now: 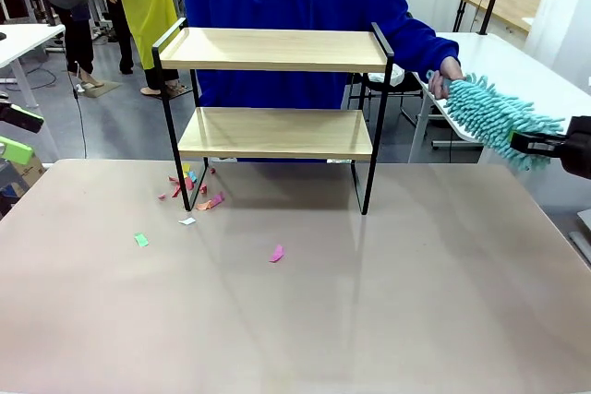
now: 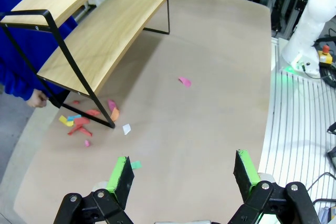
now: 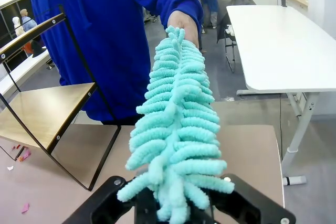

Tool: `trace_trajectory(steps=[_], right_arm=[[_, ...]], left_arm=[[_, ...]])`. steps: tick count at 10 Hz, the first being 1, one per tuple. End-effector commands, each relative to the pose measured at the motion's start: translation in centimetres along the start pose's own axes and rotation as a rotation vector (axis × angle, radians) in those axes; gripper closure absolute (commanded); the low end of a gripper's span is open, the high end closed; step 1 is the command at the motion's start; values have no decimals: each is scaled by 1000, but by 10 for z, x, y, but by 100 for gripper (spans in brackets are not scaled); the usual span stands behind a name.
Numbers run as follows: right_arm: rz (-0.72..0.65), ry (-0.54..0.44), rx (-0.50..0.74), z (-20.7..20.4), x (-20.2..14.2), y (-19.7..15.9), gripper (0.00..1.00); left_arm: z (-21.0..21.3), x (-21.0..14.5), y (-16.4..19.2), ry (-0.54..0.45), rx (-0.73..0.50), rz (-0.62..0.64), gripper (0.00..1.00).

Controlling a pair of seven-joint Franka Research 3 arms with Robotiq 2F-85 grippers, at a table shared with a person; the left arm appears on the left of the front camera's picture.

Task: Clean the shelf.
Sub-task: Hand the Duster back to the human.

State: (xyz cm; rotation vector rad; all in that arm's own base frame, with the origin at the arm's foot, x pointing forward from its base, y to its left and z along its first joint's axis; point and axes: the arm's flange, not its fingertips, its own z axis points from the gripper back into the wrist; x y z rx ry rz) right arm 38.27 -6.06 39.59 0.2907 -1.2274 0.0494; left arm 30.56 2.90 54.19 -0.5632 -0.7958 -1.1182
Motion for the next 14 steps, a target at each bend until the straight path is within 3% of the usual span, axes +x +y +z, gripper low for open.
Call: trace_trajectory(steps=[1, 2, 3, 4, 5, 7, 9, 14], right_arm=[[17, 0, -15, 0, 2, 1, 83], [17, 0, -15, 0, 2, 1, 83], [0, 0, 0, 0, 0, 0, 25], [5, 0, -3, 0, 0, 0, 24], [-8, 0, 13, 0, 0, 0, 0], [-46, -6, 47, 3, 2, -2, 0], [-118, -91, 126, 16, 18, -6, 0], [-405, -415, 225, 104, 107, -52, 0]], left_arm=[[-1, 2, 1, -30, -6, -15, 0], [-1, 2, 1, -30, -6, -15, 0], [-1, 2, 1, -30, -6, -15, 0], [-1, 2, 1, -30, -6, -15, 0], [-1, 2, 1, -30, -6, -15, 0], [-1, 2, 1, -30, -6, -15, 0], [-1, 2, 1, -30, -6, -15, 0], [-1, 2, 1, -30, -6, -15, 0]])
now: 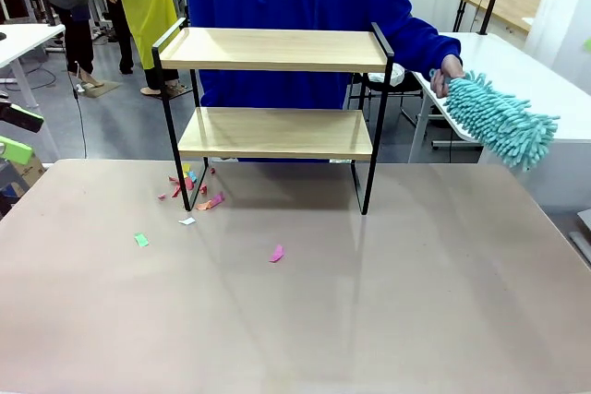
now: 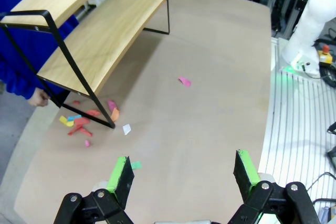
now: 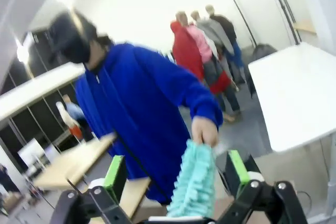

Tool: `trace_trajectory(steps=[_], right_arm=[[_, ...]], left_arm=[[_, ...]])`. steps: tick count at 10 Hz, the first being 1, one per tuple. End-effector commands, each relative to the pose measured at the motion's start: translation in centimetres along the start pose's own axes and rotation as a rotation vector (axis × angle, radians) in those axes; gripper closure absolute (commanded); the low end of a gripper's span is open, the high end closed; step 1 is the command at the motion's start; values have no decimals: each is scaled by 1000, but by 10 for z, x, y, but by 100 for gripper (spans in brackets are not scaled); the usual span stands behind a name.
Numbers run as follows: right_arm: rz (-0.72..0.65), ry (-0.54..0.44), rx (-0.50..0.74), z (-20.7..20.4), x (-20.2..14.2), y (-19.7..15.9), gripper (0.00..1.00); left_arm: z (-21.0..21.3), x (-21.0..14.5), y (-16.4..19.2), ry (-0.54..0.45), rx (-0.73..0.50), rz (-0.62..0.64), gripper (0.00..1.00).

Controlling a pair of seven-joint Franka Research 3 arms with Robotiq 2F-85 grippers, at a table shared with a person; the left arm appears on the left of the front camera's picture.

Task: Clean the shelf.
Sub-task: Hand the Duster back to the human.

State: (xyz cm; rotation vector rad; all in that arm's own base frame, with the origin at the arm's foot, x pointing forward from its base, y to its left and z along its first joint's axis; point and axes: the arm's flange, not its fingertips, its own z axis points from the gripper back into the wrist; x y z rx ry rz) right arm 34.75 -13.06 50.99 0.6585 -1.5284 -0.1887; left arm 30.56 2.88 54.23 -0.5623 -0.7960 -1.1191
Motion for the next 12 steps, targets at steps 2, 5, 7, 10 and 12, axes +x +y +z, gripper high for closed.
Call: trace_trajectory(steps=[2, 5, 7, 10, 12], right_arm=[[-184, -122, 64, 31, 40, -25, 0], [-169, -142, 44, 37, 42, -22, 0], [-169, -142, 44, 37, 42, -22, 0], [-169, -142, 44, 37, 42, -22, 0], [-169, -142, 44, 37, 42, -22, 0]], left_arm=[[-1, 1, 1, -30, -7, -14, 0], [-1, 1, 1, -30, -7, -14, 0], [-1, 1, 1, -30, -7, -14, 0], [-1, 1, 1, -30, -7, -14, 0], [-1, 1, 1, -30, -7, -14, 0]])
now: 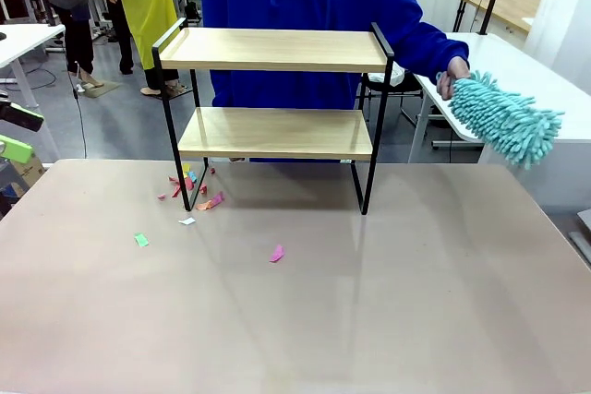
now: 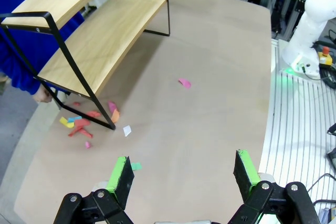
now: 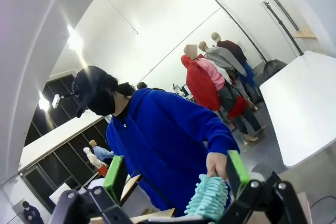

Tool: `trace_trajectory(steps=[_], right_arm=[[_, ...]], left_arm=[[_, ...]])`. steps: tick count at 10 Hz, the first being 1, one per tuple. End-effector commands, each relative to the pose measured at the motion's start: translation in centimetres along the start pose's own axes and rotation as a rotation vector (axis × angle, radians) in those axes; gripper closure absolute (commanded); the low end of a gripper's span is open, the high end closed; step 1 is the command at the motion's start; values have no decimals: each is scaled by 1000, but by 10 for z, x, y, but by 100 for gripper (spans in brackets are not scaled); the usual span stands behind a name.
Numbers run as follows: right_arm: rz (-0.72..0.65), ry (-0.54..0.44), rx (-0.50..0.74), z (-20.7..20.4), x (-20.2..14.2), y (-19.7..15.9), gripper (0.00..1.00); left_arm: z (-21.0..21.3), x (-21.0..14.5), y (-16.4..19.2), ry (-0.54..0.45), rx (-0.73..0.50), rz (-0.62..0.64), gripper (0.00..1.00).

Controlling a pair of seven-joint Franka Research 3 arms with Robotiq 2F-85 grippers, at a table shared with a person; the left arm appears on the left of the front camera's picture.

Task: Clean the shelf.
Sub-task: Hand the Duster back to the human.

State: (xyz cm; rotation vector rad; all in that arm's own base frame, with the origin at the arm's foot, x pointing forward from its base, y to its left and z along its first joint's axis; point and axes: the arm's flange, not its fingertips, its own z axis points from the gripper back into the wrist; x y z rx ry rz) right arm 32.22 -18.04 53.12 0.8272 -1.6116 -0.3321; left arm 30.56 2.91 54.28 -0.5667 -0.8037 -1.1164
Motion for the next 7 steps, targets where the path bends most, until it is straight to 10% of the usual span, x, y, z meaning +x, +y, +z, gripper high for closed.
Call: trace_trajectory(steps=[1, 7], right_arm=[[0, -6, -2, 1, 0, 1, 0], [0, -6, -2, 1, 0, 1, 0]], left_arm=[[-1, 1, 1, -22, -8, -14, 0], [-1, 1, 1, -22, -8, -14, 0]])
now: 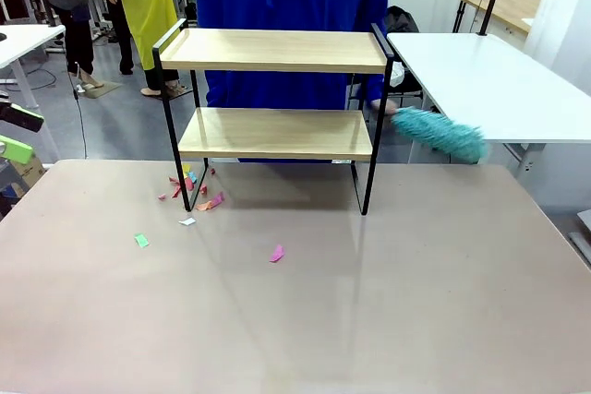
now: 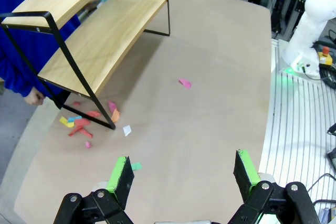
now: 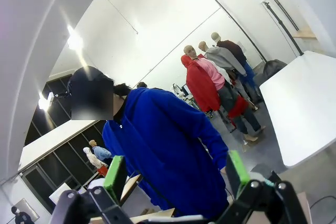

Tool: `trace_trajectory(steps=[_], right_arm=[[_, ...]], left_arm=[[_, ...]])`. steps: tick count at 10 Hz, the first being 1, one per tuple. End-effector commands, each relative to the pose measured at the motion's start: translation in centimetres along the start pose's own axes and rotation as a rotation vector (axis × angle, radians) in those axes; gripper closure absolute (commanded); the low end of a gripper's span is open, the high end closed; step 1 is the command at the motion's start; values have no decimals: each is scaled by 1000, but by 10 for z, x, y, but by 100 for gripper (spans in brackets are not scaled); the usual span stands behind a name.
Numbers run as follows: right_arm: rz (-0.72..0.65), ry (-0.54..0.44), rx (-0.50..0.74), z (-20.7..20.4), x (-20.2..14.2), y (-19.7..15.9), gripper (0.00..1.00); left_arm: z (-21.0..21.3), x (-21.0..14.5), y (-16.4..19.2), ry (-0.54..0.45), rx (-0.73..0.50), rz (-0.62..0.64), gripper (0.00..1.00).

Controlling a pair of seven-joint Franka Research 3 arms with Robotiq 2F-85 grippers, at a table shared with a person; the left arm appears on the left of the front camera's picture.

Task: Clean the shelf.
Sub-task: Hand the Duster back to the human.

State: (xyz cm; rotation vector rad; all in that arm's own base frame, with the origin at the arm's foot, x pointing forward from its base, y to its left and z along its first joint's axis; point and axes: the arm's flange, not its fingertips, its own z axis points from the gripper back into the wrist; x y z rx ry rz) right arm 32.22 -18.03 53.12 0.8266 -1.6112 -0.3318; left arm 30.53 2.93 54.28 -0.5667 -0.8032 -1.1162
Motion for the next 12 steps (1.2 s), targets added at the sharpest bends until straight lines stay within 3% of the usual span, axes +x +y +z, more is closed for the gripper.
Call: trace_trajectory(steps=[1, 12], right_arm=[[0, -7, -2, 1, 0, 1, 0], [0, -7, -2, 1, 0, 1, 0]], left_arm=[[-1, 1, 2, -22, -8, -15, 0], [-1, 1, 2, -22, -8, -15, 0]])
